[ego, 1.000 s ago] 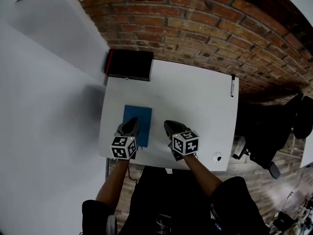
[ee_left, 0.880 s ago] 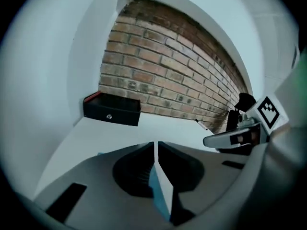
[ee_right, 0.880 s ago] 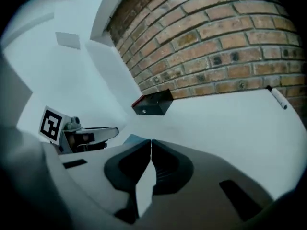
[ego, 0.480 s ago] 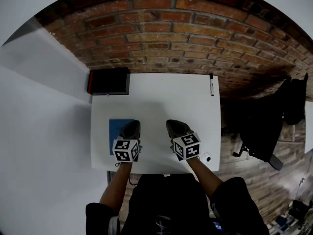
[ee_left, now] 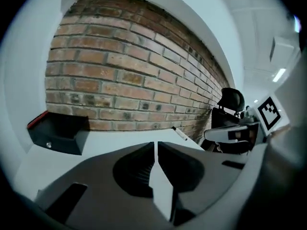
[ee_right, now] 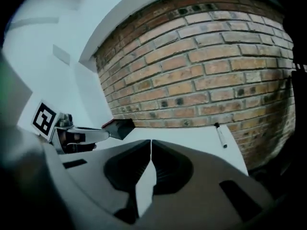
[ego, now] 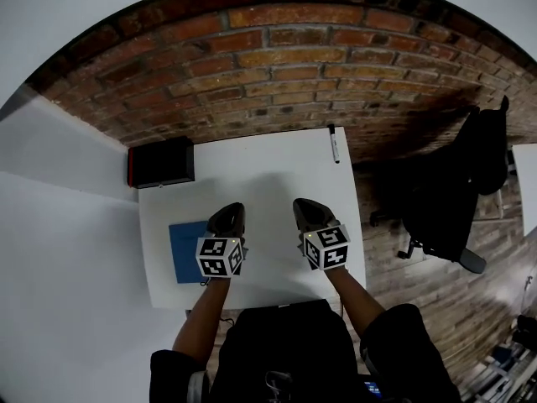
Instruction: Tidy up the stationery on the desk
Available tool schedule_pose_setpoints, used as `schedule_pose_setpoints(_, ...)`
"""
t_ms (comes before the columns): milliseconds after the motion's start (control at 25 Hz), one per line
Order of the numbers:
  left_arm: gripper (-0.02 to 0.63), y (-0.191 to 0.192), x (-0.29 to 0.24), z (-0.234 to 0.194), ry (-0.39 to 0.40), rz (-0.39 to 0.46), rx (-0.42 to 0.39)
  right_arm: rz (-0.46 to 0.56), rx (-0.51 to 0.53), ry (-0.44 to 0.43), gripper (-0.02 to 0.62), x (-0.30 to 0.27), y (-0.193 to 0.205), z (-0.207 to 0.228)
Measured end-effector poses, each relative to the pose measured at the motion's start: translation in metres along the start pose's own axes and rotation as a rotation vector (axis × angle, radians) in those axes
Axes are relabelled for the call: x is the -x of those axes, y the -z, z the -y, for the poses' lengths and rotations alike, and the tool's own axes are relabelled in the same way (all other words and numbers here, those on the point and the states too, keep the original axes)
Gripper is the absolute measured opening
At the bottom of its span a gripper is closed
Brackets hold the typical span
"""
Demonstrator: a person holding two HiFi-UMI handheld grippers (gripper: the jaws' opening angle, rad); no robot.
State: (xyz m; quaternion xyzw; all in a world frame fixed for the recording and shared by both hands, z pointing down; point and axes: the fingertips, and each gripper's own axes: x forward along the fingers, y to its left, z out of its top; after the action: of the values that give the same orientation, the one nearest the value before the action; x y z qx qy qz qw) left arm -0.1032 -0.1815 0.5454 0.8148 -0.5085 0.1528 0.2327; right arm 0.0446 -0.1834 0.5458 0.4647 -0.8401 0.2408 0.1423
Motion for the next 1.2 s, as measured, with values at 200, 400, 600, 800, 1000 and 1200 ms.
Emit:
schedule_pose_setpoints(200,0.034,-0.01,-0.021,0.026,0.046,-0.006,-0.024,0.048,0.015,0.096,0.028,0.01,-0.013,0.042)
schedule_pose_setpoints(400,0.034,-0.015,-0.032,0.044,0.067,-0.011,-0.034,0.091,0.043,0.157,0.029,0.016,-0.031,0.077)
schedule_pose_setpoints(600,0.034,-0.015,-0.039,0.052,0.072,-0.019,-0.026,0.113,0.068,0.185,0.031,0.016,-0.044,0.098)
schedule_pose_setpoints(800,0.034,-0.012,-0.04,0.051,0.063,-0.038,-0.037,0.12,0.082,0.201,0.073,0.01,-0.052,0.116)
schedule_pose_setpoints(1000,0.034,-0.009,-0.041,0.048,0.054,-0.048,-0.034,0.11,0.098,0.217,0.077,0.005,-0.058,0.131)
schedule_pose_setpoints(1200,0.034,-0.005,-0.038,0.044,0.044,-0.062,-0.023,0.098,0.113,0.227,0.077,-0.004,-0.059,0.141)
